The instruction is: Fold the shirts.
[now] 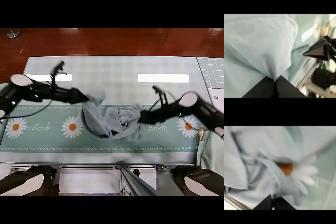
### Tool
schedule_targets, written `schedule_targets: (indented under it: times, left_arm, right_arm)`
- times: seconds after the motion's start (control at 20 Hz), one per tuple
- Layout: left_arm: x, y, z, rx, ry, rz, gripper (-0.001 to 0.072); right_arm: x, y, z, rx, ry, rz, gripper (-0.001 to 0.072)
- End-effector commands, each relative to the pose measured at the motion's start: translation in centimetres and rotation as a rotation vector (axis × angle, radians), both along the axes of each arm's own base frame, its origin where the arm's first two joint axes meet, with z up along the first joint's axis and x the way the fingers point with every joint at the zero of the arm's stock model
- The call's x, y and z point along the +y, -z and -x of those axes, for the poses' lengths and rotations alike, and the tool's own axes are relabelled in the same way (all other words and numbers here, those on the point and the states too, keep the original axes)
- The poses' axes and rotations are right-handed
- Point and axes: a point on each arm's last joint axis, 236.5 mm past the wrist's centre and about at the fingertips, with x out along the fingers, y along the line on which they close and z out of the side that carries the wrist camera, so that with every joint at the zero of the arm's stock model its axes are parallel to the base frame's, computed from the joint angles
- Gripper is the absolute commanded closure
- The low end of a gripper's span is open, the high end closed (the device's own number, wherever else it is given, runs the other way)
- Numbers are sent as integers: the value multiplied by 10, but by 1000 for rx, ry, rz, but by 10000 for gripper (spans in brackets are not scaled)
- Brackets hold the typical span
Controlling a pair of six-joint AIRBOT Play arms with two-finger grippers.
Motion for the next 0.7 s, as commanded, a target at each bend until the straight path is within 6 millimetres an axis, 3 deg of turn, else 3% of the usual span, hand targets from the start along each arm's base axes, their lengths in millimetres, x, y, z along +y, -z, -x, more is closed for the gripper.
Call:
schedule_targets:
  times: [0.0, 0.1, 0.15, 0.25, 0.35, 0.45, 0.55, 0.65]
  left_arm:
    - [15, -127, -46, -287, -109, 107, 687]
    - [30, -227, -56, -528, -182, 137, 687]
    - [38, -278, -51, -662, -208, 138, 687]
    - [60, -353, -33, -866, -282, 74, 687]
    - [88, -398, -8, -985, -382, -50, 687]
    - [117, -427, 20, -1070, -500, -180, 687]
    - [135, -447, 55, -1137, -591, -258, 687]
    - [135, -459, 91, -1199, -604, -293, 687]
  right_arm:
    - [-25, -114, -80, -294, -11, 87, 682]
    - [-40, -229, -119, -575, 39, 107, 682]
    - [-46, -283, -124, -705, 49, 122, 682]
    - [-58, -383, -107, -935, 65, 149, 682]
    - [-68, -460, -70, -1139, 92, 148, 682]
    - [-77, -506, -23, -1294, 111, 140, 682]
    - [-85, -523, 20, -1365, 113, 156, 682]
    - [-90, -530, 55, -1409, 111, 158, 682]
